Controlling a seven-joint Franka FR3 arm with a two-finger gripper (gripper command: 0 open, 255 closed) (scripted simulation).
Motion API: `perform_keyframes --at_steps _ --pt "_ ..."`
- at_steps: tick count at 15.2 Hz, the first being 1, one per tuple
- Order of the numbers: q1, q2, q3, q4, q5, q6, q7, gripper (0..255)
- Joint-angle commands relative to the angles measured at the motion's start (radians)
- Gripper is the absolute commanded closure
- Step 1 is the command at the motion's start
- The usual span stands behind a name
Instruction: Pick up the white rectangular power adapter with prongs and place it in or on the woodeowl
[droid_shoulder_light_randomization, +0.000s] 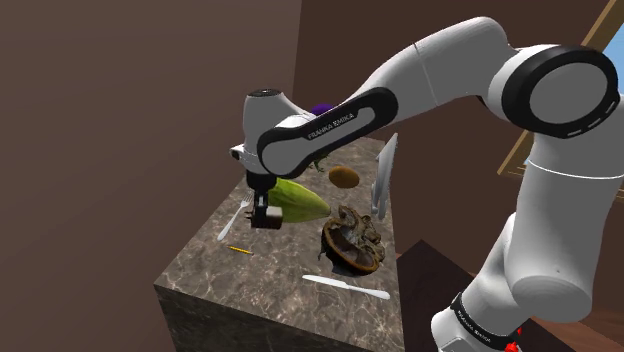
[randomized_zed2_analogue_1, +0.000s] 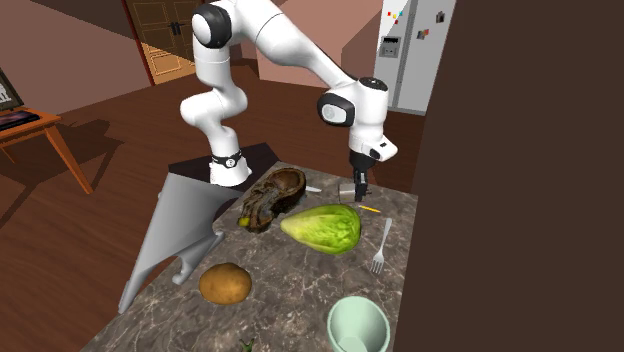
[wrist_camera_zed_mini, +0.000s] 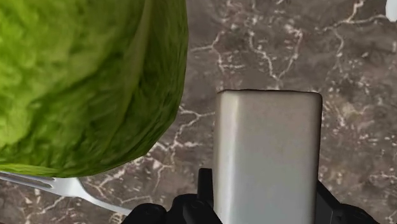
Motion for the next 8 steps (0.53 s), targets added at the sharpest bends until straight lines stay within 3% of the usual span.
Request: perform_keyframes --at_steps 1,8 --pt "-0.001 -0.014 0.002 0.007 0.005 -0.021 -0.002 255" --pt "-0.005 -0.061 0.007 0.045 0.020 -0.104 -0.012 255"
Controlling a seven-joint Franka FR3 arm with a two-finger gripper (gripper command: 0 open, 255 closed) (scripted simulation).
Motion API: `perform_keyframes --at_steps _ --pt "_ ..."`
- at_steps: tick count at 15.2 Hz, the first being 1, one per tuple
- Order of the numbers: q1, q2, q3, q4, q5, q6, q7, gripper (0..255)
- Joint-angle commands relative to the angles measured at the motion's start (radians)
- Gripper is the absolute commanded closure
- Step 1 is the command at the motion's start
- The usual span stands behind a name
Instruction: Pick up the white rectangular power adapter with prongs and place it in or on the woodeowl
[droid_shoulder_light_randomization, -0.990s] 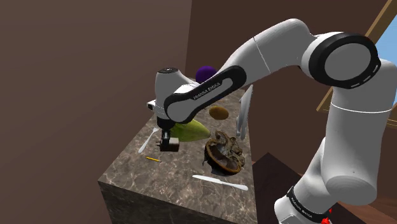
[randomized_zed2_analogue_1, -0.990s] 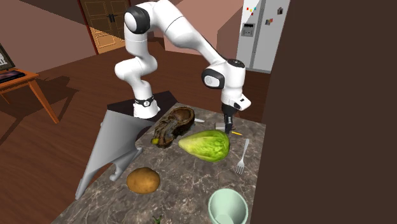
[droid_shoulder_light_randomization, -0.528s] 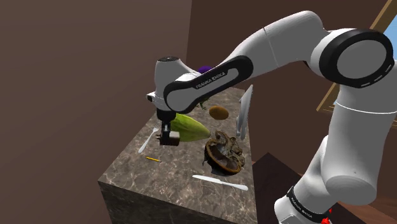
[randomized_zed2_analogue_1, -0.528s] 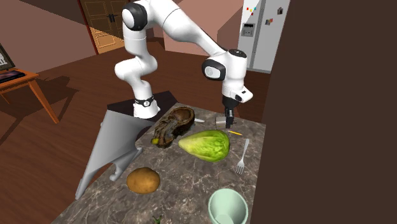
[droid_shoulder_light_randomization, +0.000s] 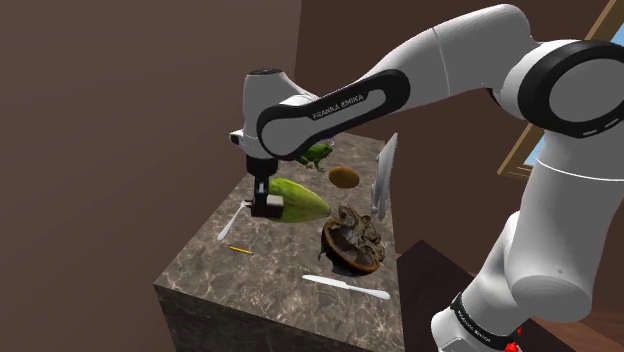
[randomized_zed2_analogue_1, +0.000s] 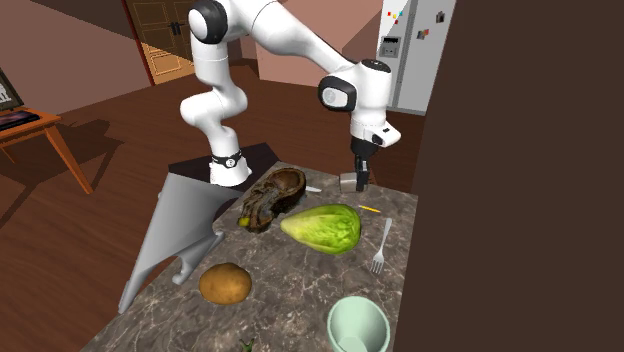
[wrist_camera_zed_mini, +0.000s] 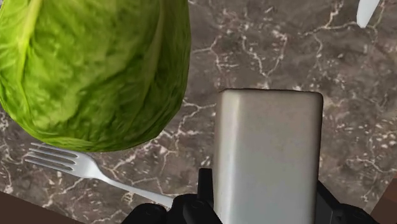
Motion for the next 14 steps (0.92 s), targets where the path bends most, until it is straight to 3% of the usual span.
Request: perform_keyframes --at_steps 1,8,14 --pt "-0.001 -0.014 0.001 0.011 0.005 -0.025 -0.003 255" --pt "-0.004 -0.050 0.004 0.061 0.016 -0.110 -0.010 255" --pt "-0.055 -0.263 -0.025 -0.203 0.074 -0.053 -0.114 255"
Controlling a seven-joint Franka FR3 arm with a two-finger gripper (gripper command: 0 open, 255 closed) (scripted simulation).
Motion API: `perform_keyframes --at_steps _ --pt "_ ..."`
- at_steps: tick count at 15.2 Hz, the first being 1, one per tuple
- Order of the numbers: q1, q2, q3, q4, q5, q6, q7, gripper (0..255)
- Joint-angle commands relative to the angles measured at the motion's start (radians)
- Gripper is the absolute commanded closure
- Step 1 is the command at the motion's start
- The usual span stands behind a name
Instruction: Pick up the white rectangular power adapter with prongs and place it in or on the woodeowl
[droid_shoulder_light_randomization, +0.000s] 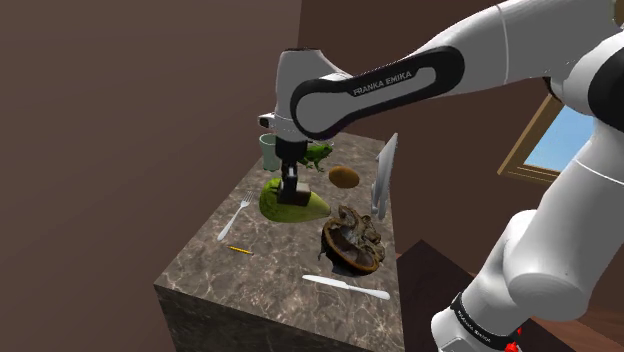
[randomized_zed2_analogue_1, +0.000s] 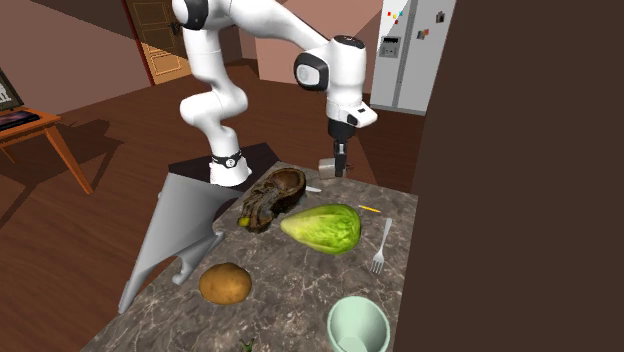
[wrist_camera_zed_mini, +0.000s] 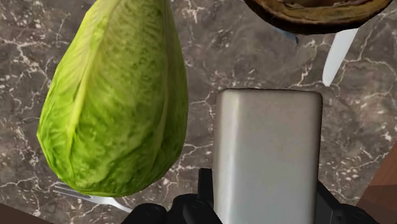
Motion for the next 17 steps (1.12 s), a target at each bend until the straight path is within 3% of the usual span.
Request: perform_keyframes --at_steps 1,9,17 --pt "-0.014 -0.072 -0.013 -0.085 0.018 0.014 -0.036 255" --pt "-0.056 -0.341 -0.095 -0.364 0.050 0.024 -0.185 255" --pt "-0.107 -0.565 -0.192 -0.566 0.018 -0.001 -0.314 255"
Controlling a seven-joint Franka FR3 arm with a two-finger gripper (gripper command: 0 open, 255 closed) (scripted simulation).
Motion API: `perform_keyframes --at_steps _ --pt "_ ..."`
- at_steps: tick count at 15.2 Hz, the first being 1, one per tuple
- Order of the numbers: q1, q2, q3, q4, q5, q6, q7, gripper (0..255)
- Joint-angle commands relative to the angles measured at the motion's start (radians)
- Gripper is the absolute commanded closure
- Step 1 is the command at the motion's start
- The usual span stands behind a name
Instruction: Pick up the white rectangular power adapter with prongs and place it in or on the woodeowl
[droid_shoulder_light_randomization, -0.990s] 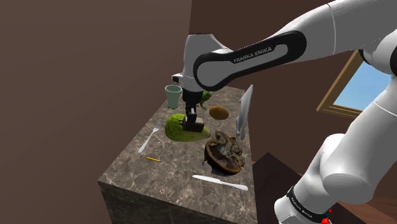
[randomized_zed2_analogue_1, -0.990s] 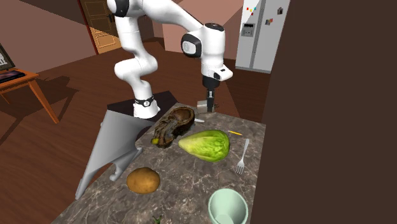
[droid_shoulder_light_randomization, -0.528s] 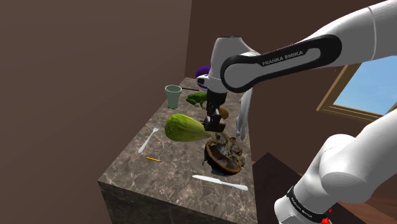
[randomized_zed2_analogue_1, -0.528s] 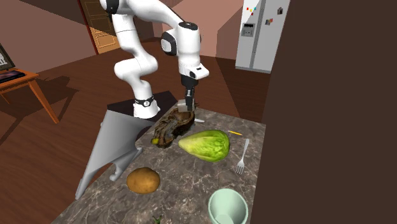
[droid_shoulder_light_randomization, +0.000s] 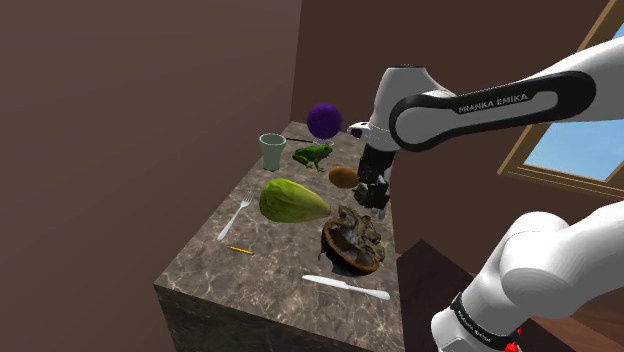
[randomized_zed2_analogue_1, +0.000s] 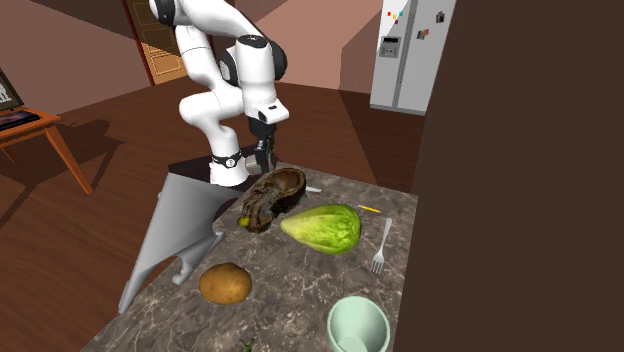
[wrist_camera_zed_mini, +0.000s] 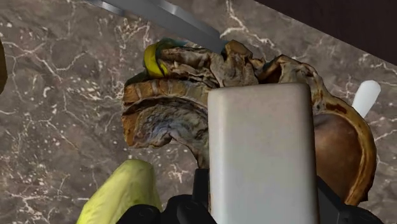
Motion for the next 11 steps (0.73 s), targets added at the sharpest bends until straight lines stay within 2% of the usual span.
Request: perform_keyframes --at_steps 1,11 --pt "-0.003 -0.010 -0.005 -0.027 -0.002 0.017 -0.008 255" --pt "-0.003 0.075 -0.003 -0.109 0.000 0.184 -0.009 255"
